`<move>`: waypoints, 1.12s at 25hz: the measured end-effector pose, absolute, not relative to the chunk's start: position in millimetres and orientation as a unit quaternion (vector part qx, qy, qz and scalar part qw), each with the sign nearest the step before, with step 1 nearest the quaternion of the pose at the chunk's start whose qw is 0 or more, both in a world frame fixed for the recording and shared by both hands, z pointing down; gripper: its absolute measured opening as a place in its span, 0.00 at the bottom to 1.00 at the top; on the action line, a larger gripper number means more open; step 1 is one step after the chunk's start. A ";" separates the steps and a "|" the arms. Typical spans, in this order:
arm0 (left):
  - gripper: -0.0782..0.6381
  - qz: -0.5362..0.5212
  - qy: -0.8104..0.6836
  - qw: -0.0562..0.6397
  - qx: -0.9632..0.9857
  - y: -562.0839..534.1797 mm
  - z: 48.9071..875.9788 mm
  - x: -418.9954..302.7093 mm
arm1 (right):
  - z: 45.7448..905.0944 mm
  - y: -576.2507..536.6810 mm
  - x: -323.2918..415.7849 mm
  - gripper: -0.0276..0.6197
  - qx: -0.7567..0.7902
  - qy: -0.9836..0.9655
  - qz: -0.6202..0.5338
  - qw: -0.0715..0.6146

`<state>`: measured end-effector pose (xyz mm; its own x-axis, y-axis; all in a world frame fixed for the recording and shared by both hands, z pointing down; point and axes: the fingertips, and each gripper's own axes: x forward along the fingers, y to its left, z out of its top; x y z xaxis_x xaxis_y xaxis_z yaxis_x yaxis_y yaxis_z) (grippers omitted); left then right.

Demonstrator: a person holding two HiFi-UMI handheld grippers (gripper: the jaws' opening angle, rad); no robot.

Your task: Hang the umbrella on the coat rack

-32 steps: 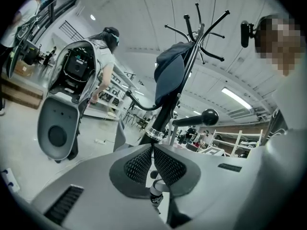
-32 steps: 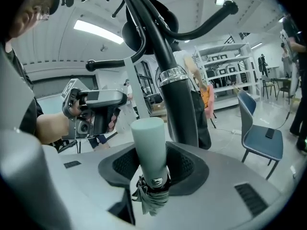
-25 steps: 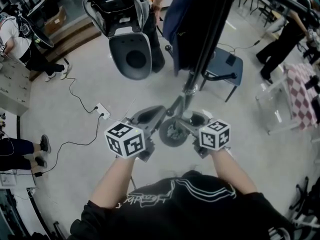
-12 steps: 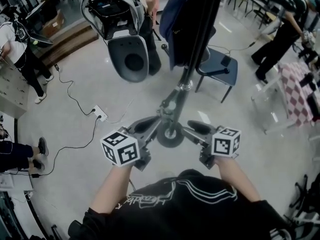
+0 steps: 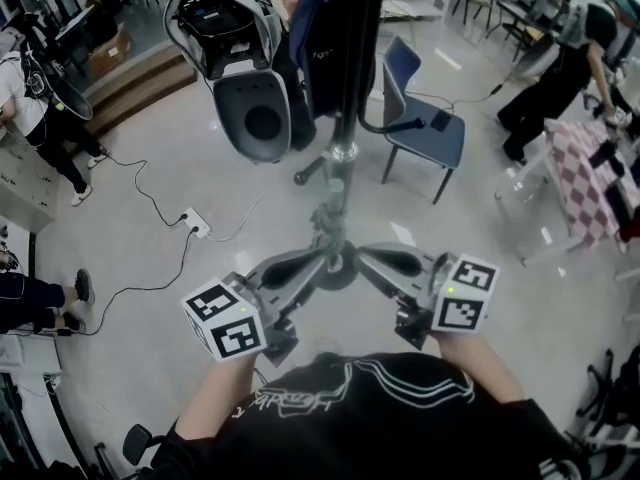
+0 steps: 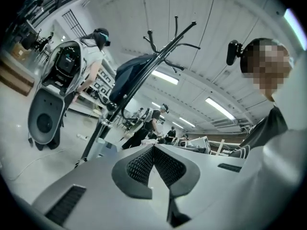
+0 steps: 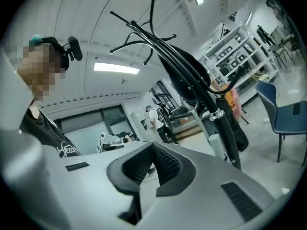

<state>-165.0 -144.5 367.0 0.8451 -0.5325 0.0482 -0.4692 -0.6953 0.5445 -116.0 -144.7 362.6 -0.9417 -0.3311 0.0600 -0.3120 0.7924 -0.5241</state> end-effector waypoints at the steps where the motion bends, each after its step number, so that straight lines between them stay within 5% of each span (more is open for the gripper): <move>1: 0.11 -0.063 -0.273 0.280 0.918 -135.3 361.1 -159.6 | 356.0 -133.1 -110.3 0.06 -0.152 0.945 -0.287 0.029; 5: 0.11 -0.081 -0.274 0.279 0.917 -96.2 345.1 -130.0 | 331.6 -88.4 -78.3 0.06 -0.071 0.921 -0.369 0.103; 28: 0.11 -0.096 -0.319 0.200 0.921 90.2 286.8 -4.4 | 292.6 81.3 52.5 0.06 -0.109 0.962 -0.238 0.073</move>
